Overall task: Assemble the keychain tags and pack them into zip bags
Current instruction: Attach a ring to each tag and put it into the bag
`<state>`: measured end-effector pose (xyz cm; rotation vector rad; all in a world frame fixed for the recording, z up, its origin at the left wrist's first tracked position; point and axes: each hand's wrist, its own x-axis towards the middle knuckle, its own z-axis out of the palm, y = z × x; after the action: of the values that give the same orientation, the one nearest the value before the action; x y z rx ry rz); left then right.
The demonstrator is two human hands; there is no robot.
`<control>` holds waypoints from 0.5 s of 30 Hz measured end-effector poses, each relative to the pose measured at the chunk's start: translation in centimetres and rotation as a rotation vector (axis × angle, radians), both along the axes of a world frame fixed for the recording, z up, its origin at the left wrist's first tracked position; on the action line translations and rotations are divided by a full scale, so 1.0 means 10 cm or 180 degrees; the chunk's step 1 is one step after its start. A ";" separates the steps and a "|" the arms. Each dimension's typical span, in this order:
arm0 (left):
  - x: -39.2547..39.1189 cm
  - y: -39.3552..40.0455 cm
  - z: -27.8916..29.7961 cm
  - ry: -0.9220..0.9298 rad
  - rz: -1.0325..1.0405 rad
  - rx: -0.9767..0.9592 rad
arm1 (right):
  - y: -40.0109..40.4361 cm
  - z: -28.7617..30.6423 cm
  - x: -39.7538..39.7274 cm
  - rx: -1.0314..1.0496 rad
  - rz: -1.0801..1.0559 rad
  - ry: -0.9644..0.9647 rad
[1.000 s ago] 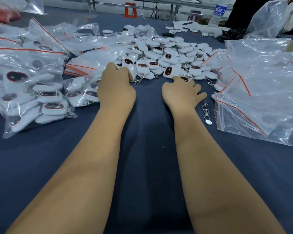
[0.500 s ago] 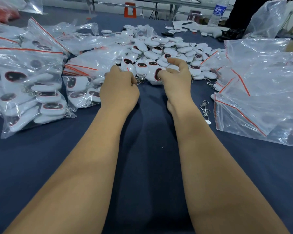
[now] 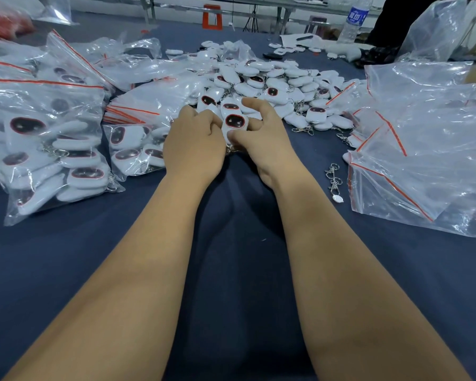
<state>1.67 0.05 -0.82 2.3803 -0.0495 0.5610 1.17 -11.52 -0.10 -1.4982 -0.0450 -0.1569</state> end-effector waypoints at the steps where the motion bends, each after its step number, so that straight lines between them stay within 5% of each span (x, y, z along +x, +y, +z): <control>1: 0.00 0.00 0.00 -0.0004 0.0010 -0.0016 | 0.00 -0.01 0.00 -0.0010 0.0003 0.0020; 15: 0.01 0.01 -0.02 -0.0017 -0.0123 -0.0029 | 0.00 -0.01 0.02 0.0207 0.0049 -0.0006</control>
<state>1.74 0.10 -1.02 2.3638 -0.0948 0.5482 1.40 -11.53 -0.17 -1.4325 -0.0523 -0.1460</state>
